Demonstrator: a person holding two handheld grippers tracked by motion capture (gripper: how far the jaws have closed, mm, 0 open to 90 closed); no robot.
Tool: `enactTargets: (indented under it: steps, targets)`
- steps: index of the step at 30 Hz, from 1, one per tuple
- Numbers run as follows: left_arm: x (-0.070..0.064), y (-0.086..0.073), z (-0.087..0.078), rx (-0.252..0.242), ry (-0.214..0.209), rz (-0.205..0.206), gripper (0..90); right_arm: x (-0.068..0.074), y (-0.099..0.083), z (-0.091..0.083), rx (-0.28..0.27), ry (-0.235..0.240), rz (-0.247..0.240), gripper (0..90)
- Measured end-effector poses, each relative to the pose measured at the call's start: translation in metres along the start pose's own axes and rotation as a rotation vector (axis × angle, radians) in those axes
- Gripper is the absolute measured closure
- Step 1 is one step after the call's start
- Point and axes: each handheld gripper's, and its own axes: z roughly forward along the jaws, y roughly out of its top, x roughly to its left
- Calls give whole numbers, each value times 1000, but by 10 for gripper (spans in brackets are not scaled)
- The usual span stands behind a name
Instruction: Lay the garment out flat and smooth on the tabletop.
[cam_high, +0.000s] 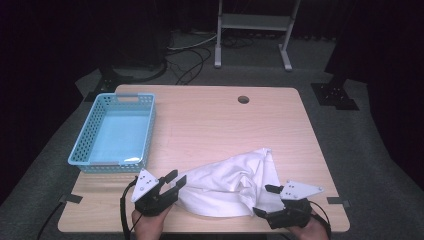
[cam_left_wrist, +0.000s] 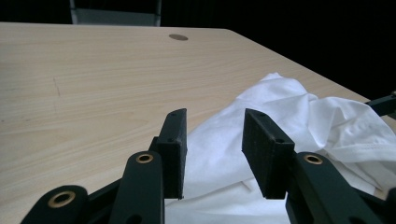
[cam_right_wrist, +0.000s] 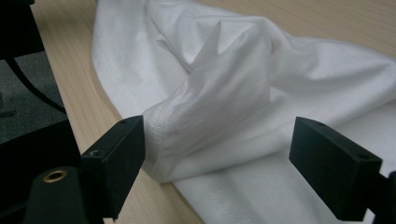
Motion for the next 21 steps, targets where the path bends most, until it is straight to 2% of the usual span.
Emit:
enactTargets:
  steps: [11, 16, 21]
  targets:
    - [-4, -3, -10, -17, -31, 55, 591, 12, 0, 4, 10, 24, -19, 177]
    - [-1, -4, -13, -24, -40, 53, 571, 18, -2, 7, 16, 27, -22, 177]
    - [-1, -4, -17, -31, -51, 46, 551, 24, -3, 11, 26, 28, -31, 229]
